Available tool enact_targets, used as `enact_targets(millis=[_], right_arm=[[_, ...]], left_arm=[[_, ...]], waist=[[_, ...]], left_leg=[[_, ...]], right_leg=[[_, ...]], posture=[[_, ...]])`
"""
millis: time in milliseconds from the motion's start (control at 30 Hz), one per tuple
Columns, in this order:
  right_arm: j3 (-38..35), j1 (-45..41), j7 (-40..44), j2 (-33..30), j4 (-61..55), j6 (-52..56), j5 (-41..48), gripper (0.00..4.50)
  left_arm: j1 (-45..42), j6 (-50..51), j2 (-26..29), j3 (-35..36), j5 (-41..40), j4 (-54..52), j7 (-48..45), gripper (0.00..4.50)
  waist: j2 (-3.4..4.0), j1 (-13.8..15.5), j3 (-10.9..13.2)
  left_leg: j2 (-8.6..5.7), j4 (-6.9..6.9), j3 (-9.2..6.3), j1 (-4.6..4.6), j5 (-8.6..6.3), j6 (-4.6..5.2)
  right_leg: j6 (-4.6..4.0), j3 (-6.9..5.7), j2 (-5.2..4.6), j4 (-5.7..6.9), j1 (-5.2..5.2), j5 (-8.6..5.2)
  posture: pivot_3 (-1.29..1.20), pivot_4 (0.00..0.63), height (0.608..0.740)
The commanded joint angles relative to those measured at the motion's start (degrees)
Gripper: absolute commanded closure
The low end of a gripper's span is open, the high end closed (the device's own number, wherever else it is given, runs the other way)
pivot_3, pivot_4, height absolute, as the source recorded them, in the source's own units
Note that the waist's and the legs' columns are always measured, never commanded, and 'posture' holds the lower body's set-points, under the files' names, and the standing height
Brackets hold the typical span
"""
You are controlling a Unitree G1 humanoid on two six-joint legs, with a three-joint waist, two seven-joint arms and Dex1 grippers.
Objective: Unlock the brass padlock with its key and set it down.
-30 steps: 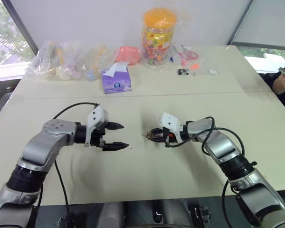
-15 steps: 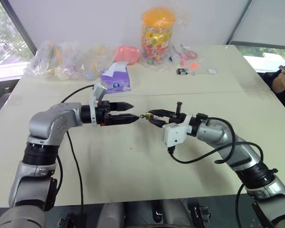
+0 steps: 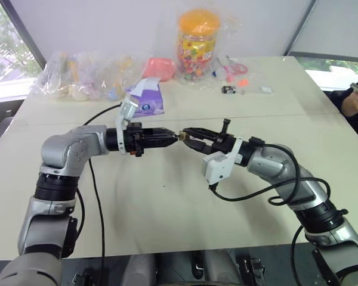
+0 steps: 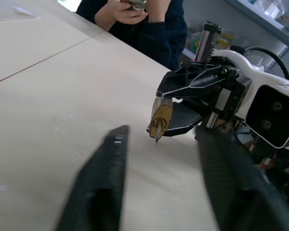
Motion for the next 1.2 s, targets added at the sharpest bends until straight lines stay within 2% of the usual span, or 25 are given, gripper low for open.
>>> enact_targets(millis=[33, 567, 600, 1200], right_arm=[[-1.88, -1.04, 0.02, 0.15, -2.31, -0.8, 0.58, 3.81], [-2.02, 0.03, 2.58, 0.32, -4.84, 0.04, 1.53, 3.81], [-2.04, 0.03, 2.66, 0.38, -4.91, 0.13, 1.54, 3.81], [-2.45, -0.47, 4.25, 1.03, -5.44, 2.41, 3.84, 3.81]], left_arm=[[-0.15, -0.92, 0.29, 0.95, -0.56, -1.25, -0.49, 4.07], [-1.31, -1.4, -1.0, 0.98, -0.49, 0.06, -0.56, 4.07], [-1.36, -1.46, -0.99, 0.93, -0.41, 0.1, -0.62, 4.3], [0.24, -3.45, 0.56, -1.13, 1.6, -2.63, -1.81, 4.3]], waist=[[0.0, 0.0, 0.0], [0.0, 0.01, 0.0], [0.0, 0.01, 0.0], [0.0, 0.01, 0.0]], left_leg=[[0.0, 0.0, 0.0, 0.0, 0.0, 0.0], [0.0, 0.0, 0.0, 0.0, 0.0, 0.0], [0.0, 0.0, 0.0, 0.0, 0.0, 0.0], [0.0, 0.0, -0.01, 0.0, 0.0, 0.0]], right_leg=[[0.0, 0.0, 0.0, 0.0, 0.0, 0.0], [0.0, 0.01, 0.0, 0.0, 0.0, 0.0], [0.0, 0.01, 0.0, 0.0, 0.0, 0.0], [0.0, 0.01, 0.0, 0.01, 0.0, 0.0]], posture=[[0.0, 0.15, 0.737], [0.0, 0.15, 0.737], [0.0, 0.15, 0.737], [0.0, 0.15, 0.737]])
